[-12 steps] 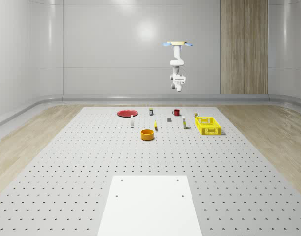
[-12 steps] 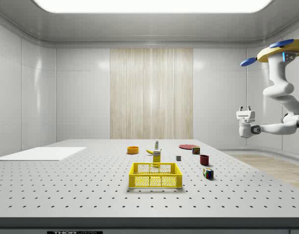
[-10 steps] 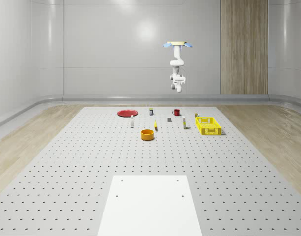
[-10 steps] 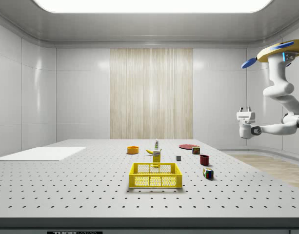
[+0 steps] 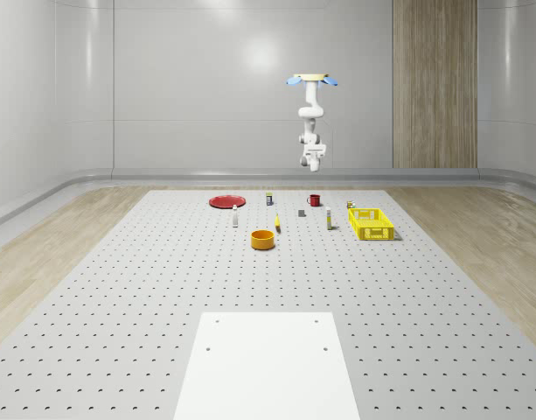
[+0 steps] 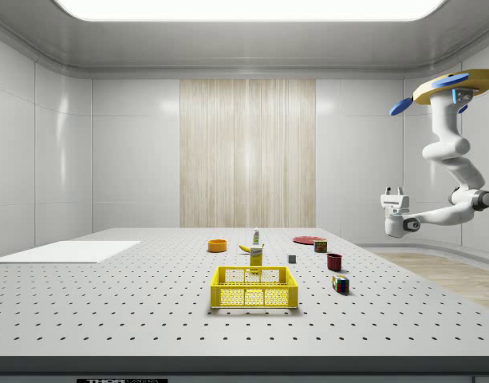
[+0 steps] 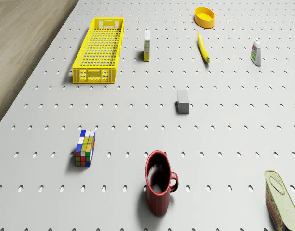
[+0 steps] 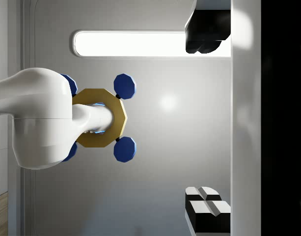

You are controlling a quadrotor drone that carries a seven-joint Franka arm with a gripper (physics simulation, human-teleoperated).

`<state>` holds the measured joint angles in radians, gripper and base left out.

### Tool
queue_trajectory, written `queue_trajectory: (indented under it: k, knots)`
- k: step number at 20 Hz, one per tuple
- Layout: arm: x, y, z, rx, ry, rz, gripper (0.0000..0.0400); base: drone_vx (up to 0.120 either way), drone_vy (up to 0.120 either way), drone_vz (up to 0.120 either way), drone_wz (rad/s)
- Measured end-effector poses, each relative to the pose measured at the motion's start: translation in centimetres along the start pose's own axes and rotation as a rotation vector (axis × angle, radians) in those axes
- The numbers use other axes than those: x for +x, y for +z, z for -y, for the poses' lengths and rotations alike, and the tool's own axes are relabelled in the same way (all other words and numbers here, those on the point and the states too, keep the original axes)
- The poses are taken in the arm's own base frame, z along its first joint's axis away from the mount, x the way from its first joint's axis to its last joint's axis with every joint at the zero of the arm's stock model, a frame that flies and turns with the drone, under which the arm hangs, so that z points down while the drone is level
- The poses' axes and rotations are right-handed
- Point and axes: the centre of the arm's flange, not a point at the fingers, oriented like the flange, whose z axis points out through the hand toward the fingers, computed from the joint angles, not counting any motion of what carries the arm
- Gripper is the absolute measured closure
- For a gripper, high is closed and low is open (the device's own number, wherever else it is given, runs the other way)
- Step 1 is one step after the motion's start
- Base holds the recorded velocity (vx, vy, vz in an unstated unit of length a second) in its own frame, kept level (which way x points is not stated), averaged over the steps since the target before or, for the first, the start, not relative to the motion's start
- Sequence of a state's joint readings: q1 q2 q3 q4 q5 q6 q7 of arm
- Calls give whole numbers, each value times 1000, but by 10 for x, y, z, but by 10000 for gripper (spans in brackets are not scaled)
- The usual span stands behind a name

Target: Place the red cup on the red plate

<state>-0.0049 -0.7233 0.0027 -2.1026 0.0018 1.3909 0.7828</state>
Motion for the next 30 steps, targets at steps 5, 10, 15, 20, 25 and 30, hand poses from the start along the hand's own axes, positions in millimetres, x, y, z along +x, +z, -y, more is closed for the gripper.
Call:
queue_trajectory:
  k: [5,10,15,20,25,30]
  knots:
    - [1,-12,1,3,0,-3,0,120,-80,0,0]
    - [1,-17,1,5,0,-6,0,120,0,0,0]
    - [1,-18,1,8,0,-8,0,120,0,0,0]
    - [0,-19,1,10,0,-11,0,120,0,0,0]
    - [0,-19,0,12,0,-15,0,120,0,0,0]
    - [0,-19,0,13,0,-19,0,120,0,0,0]
